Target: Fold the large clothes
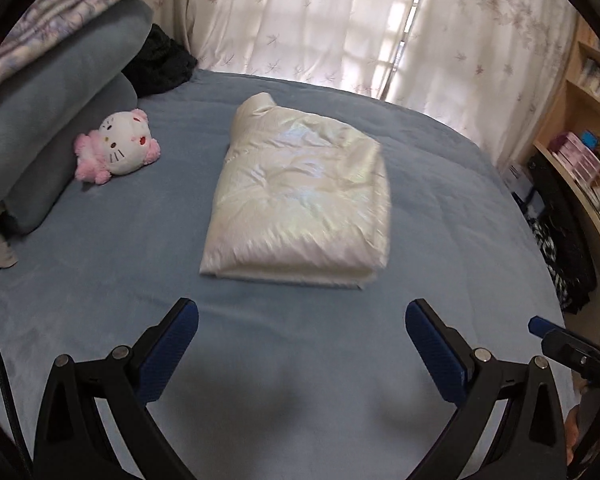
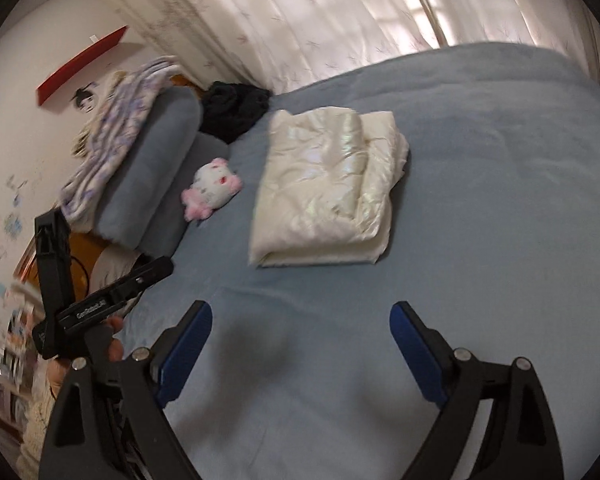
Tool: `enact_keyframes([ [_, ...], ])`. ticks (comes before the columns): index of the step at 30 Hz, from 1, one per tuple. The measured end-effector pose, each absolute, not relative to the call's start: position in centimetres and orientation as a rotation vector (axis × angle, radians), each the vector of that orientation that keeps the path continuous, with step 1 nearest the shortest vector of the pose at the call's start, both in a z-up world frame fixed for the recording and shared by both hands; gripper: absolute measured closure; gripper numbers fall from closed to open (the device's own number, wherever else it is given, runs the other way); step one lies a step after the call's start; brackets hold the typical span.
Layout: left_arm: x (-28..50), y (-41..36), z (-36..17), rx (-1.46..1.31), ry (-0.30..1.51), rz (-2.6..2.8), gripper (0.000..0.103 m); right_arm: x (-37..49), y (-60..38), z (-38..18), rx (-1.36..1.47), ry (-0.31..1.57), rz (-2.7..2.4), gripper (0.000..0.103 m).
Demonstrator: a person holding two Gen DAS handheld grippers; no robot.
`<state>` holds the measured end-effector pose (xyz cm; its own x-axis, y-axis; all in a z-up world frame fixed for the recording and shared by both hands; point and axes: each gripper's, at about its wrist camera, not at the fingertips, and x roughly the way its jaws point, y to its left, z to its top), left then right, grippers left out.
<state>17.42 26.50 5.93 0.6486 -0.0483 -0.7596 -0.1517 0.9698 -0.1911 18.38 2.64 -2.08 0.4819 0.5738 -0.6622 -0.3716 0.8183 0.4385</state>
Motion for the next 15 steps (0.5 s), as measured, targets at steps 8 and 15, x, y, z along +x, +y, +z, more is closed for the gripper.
enact_keyframes([
  [8,6.0,19.6,9.9,-0.198,0.809,0.024,0.0,6.3,1.8,3.2,0.135,0.842,0.614,0.012],
  [15,0.3,15.2,8.9,-0.171,0.786,0.021,0.0,-0.1,-0.7,2.7,0.078,0.775,0.512,0.012],
])
